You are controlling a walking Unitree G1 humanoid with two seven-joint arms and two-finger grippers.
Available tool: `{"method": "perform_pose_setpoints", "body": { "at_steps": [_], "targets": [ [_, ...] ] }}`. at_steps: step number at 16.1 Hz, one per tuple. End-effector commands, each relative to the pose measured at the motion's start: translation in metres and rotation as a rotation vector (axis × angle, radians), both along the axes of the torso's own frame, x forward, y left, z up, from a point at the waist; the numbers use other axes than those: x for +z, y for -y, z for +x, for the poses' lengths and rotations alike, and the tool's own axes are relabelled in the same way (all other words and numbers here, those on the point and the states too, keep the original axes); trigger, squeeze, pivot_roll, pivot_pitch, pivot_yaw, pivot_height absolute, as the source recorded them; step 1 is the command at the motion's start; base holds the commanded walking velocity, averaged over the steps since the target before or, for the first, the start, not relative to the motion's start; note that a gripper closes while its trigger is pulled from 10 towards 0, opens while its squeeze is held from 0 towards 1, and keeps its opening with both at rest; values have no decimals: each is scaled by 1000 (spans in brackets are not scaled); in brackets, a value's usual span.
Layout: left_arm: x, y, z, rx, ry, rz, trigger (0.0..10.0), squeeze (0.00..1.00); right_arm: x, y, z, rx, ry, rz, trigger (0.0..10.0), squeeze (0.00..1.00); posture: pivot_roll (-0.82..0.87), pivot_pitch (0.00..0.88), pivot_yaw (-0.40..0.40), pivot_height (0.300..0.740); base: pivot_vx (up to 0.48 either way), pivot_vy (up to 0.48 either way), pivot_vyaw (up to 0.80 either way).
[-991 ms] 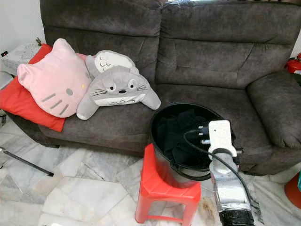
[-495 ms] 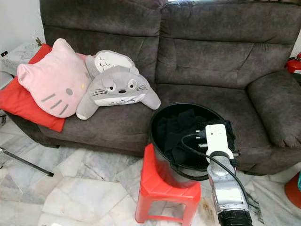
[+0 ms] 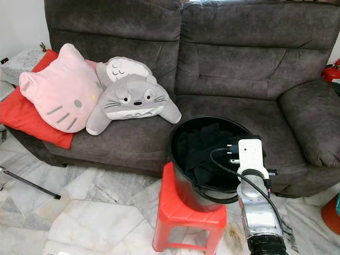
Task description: Hang hanger
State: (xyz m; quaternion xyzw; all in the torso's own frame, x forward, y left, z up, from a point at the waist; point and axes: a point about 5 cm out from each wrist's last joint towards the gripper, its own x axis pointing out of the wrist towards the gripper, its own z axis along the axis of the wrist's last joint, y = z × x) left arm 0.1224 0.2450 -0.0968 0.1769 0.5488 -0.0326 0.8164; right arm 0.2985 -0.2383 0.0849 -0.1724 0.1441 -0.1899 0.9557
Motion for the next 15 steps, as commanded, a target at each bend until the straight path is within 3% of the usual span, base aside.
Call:
{"method": "perform_pose_setpoints", "body": {
  "at_steps": [1,3,6,9,10,15],
  "targets": [
    [0,-2,-2,0,-8,1,10000,0,3,4,4,-17,16,-4,10000,0,-85,0,6,740,0,0,0],
    [0,-2,-2,-3,-7,1,10000,0,2,2,8,-10,24,7,10000,0,-86,0,8,740,0,0,0],
    [0,-2,-1,-4,-5,0,10000,0,8,-22,20,118,65,44,10000,0,-89,0,14,740,0,0,0],
    [0,-2,-1,-5,-5,1,10000,0,8,-23,21,109,76,45,10000,0,-88,0,13,740,0,0,0],
    [0,-2,-1,-4,-5,1,10000,0,8,-22,21,110,78,46,0,0,-89,0,13,740,0,0,0],
    [0,-2,0,-4,-5,-1,10000,0,7,-20,20,106,80,51,0,0,-96,0,15,740,0,0,0]
  ]
}}
